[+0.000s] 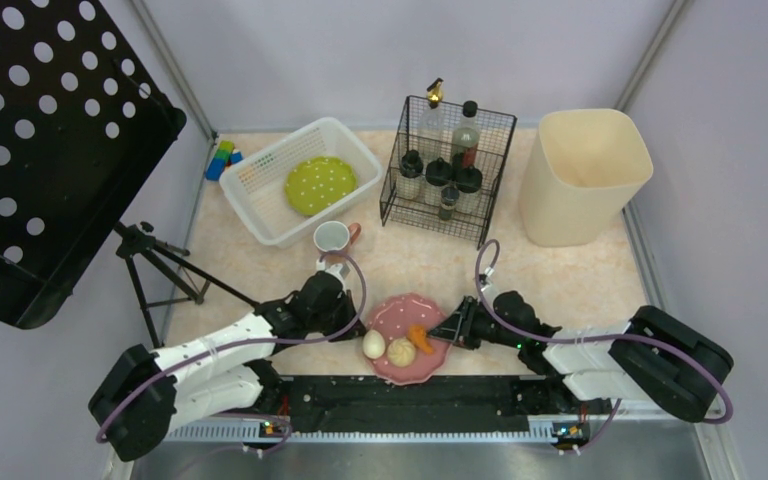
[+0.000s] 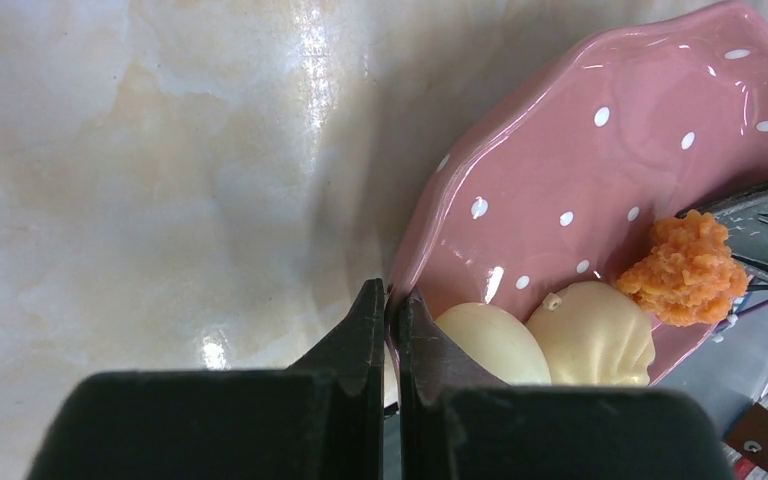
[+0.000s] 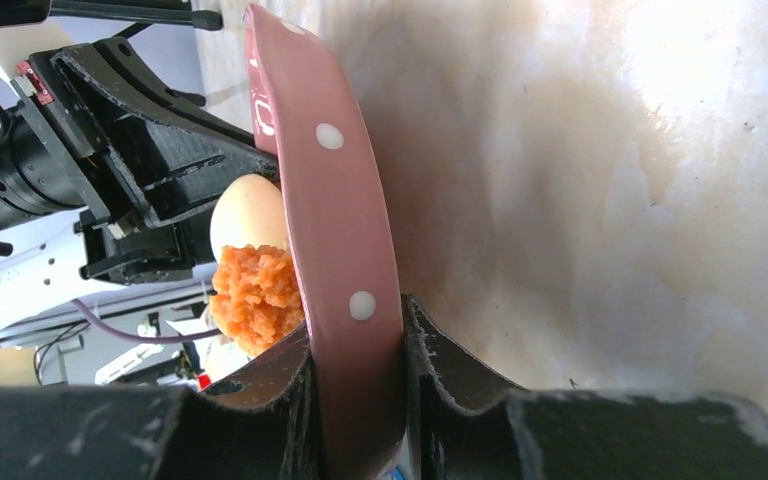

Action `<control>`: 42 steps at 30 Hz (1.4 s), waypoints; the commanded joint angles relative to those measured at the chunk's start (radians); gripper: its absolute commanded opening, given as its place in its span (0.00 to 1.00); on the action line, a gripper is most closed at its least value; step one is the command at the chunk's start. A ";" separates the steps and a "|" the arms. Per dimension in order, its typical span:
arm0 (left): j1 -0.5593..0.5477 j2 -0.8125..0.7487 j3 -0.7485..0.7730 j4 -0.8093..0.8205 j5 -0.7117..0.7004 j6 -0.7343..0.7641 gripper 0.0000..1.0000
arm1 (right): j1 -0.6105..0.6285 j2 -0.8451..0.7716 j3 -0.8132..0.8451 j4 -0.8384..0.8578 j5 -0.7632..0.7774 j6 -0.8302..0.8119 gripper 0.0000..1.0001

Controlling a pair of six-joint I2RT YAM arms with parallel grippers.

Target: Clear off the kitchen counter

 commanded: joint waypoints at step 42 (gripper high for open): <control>0.012 -0.308 0.524 -0.512 -0.433 0.136 0.63 | -0.068 -0.058 0.305 0.200 -0.044 0.196 0.00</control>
